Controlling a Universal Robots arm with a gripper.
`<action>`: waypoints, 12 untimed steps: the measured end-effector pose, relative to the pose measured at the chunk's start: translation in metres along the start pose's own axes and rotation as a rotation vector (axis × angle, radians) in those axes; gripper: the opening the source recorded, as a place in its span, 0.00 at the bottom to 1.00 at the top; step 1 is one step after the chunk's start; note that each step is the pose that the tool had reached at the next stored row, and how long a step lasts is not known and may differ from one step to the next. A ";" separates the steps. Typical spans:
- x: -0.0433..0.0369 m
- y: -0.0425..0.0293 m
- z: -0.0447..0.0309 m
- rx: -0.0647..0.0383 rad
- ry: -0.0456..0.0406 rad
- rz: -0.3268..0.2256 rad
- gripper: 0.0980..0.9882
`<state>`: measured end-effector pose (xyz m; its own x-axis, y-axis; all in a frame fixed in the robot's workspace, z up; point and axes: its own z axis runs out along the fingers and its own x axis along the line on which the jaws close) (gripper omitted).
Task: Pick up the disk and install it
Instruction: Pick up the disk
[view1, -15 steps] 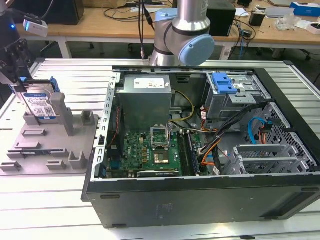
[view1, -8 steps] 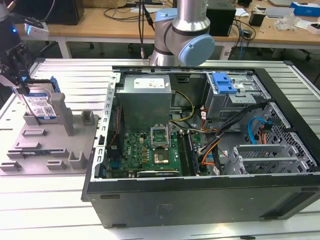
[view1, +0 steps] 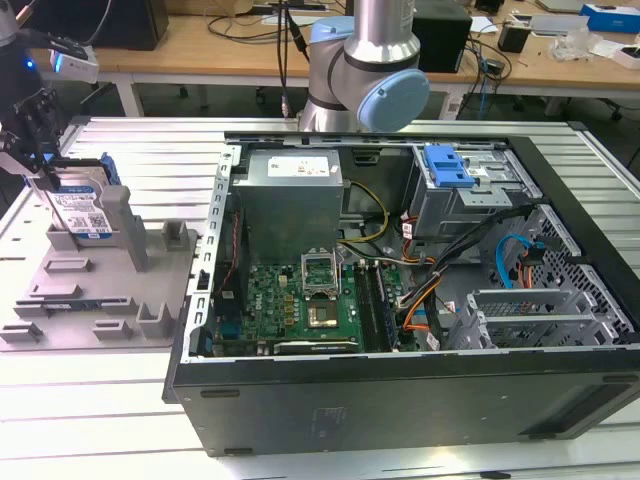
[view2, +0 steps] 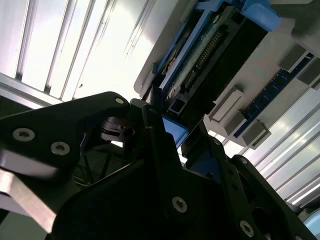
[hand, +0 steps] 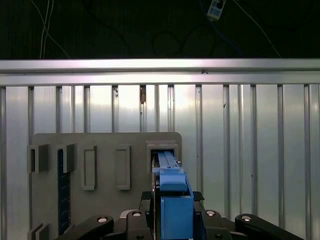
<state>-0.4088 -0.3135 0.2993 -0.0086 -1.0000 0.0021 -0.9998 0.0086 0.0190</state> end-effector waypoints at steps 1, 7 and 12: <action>0.0000 0.0000 0.0000 0.000 0.0001 0.000 0.35; 0.0000 0.0000 0.0000 0.000 0.0003 0.000 0.30; 0.0000 0.0000 0.0000 0.000 0.0006 0.000 0.30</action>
<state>-0.4089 -0.3135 0.2993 -0.0086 -1.0000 0.0027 -0.9998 0.0086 0.0191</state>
